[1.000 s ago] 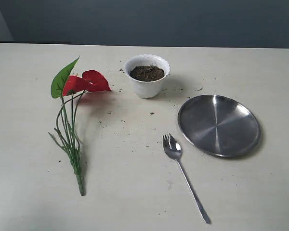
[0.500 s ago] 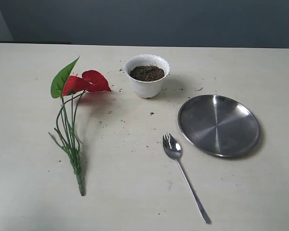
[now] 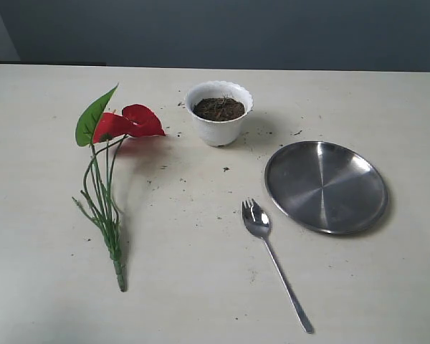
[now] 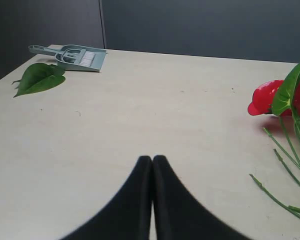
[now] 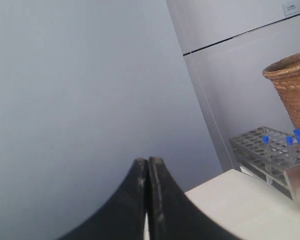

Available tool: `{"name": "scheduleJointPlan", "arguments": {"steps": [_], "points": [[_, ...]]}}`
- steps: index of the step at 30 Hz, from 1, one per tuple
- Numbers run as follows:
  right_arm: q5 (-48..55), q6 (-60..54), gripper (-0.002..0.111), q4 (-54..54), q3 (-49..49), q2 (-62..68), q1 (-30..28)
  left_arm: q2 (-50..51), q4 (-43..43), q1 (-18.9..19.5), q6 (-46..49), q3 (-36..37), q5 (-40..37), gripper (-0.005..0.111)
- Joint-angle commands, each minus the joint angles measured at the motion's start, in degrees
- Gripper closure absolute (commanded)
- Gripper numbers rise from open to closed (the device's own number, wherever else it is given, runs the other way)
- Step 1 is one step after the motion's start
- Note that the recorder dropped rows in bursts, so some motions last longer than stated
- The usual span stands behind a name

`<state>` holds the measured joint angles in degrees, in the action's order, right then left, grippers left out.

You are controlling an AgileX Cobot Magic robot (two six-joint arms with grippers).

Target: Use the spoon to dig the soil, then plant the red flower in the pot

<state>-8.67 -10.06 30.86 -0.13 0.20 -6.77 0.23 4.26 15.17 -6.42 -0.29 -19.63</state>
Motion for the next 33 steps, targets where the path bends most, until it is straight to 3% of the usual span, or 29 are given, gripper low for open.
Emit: {"name": "scheduleJointPlan", "arguments": {"steps": [1,8,11,14,23,27,31,33], "points": [[-5.4,-0.2,0.109,8.6,0.1,-0.2,0.0,-0.2,-0.5,-0.4,0.0,0.3,0.4,0.106],[-6.0,0.2,0.109,9.8,-0.2,-0.2,0.0,-0.2,-0.5,-0.4,0.0,0.3,0.4,0.106],[-4.6,0.2,0.109,4.4,-3.7,-0.2,0.0,-0.2,-0.5,-0.4,0.0,0.3,0.4,0.106],[-2.0,0.2,0.109,-7.8,-9.7,-0.2,0.0,-0.2,-0.5,-0.4,0.0,0.3,0.4,0.106],[22.8,-2.0,0.109,-18.9,-32.0,8.2,0.0,-0.2,-0.5,-0.4,0.0,0.3,0.4,0.106],[30.4,-11.5,0.109,-15.5,-40.8,13.6,0.0,-0.2,-0.5,-0.4,0.0,0.3,0.4,0.106],[43.2,-31.9,0.109,7.0,-50.5,25.0,0.0,-0.2,-0.5,-0.4,0.0,0.3,0.4,0.106],[45.5,-33.8,0.109,10.2,-53.3,30.9,0.0,-0.2,-0.5,-0.4,0.0,0.3,0.4,0.106]]}}
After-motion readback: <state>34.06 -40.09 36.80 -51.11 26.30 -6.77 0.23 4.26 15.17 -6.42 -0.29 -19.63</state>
